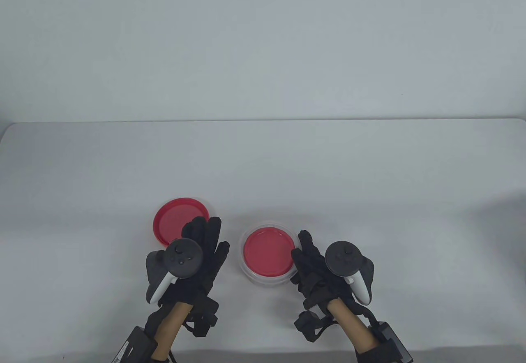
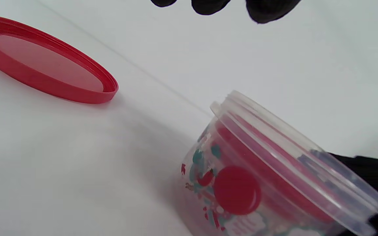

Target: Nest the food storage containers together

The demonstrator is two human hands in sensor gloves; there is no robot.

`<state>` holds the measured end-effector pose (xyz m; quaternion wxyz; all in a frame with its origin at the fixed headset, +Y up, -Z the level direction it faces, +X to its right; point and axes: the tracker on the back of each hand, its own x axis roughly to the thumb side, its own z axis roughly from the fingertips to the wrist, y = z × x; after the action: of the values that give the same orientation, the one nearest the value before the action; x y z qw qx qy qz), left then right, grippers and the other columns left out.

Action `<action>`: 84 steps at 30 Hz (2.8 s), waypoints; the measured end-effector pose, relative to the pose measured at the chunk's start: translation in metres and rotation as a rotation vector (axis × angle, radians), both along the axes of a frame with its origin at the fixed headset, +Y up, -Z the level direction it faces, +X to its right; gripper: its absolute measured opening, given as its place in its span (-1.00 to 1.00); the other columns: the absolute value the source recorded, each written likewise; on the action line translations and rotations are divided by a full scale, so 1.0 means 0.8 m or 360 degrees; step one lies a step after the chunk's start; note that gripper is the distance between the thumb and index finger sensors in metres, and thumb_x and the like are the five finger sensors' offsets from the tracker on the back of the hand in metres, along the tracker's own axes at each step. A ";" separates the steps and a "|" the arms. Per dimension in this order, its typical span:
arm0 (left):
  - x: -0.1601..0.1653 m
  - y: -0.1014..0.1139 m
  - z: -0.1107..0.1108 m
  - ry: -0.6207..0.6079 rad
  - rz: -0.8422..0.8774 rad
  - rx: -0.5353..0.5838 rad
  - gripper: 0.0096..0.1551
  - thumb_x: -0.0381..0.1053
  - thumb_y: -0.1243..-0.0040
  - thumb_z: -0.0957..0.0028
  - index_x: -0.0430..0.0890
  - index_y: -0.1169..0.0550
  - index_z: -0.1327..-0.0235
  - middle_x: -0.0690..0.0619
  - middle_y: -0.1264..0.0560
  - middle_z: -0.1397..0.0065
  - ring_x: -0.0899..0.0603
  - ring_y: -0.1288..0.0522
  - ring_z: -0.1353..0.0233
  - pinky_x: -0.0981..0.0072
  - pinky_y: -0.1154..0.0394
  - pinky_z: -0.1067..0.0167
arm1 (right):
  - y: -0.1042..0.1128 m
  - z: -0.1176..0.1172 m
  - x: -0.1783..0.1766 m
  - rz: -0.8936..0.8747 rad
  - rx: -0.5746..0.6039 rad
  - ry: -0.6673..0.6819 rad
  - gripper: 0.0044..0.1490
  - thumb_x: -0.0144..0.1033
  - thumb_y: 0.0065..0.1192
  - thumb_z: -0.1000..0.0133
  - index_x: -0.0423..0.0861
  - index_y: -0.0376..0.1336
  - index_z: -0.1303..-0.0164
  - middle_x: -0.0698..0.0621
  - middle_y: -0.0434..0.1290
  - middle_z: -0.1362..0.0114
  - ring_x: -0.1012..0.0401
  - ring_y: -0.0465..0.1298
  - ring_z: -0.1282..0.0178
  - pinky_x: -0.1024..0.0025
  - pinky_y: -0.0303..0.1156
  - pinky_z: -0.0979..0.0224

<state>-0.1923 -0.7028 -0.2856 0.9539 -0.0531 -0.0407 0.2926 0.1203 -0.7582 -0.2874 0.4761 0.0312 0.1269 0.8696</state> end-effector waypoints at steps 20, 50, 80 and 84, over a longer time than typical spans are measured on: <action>-0.092 -0.056 -0.098 0.0996 -0.0429 -0.0931 -0.06 0.39 0.26 -0.36 0.11 0.30 -0.79 -0.17 -0.09 -0.78 -0.27 -0.26 -0.58 -0.05 -0.30 -0.48 | 0.001 0.000 -0.001 0.0004 -0.0024 0.0017 -0.20 -0.18 -0.17 -0.40 -0.28 -0.28 -0.69 -0.44 0.01 -0.62 -0.10 0.51 -0.03 0.23 0.52 0.05; -0.021 -0.015 -0.077 0.0742 -0.0640 -0.0245 -0.30 0.04 0.18 -0.38 -0.17 0.08 -0.63 0.04 -0.46 -0.39 -0.10 -0.66 -0.13 0.16 -0.61 -0.11 | 0.002 -0.001 -0.002 0.0022 -0.0024 0.0031 -0.19 -0.18 -0.17 -0.40 -0.28 -0.29 -0.69 -0.44 0.01 -0.62 -0.10 0.51 -0.04 0.23 0.52 0.05; 0.158 0.008 0.048 -0.0660 -0.0944 0.0543 -0.31 0.18 0.15 -0.29 -0.13 0.00 -0.49 -0.25 -0.13 -0.72 -0.42 -0.22 -0.64 -0.23 -0.26 -0.48 | -0.001 -0.003 0.006 -0.0203 -0.0136 -0.0010 -0.21 -0.20 -0.14 -0.40 -0.25 -0.26 -0.70 -0.45 0.00 -0.61 -0.09 0.53 0.03 0.28 0.55 0.08; 0.162 0.000 0.052 -0.0690 -0.1011 0.0570 -0.32 0.17 0.15 -0.31 -0.11 0.02 -0.50 -0.24 -0.09 -0.73 -0.41 -0.18 -0.65 -0.23 -0.23 -0.50 | -0.004 -0.004 0.011 -0.0324 -0.0203 -0.0031 -0.23 -0.22 -0.14 -0.40 -0.24 -0.23 -0.71 -0.45 -0.01 -0.61 -0.11 0.54 0.04 0.28 0.55 0.07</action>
<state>-0.0623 -0.7031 -0.2441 0.9602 0.0434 -0.2723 -0.0457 0.1291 -0.7612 -0.2909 0.5641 0.0050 0.1734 0.8073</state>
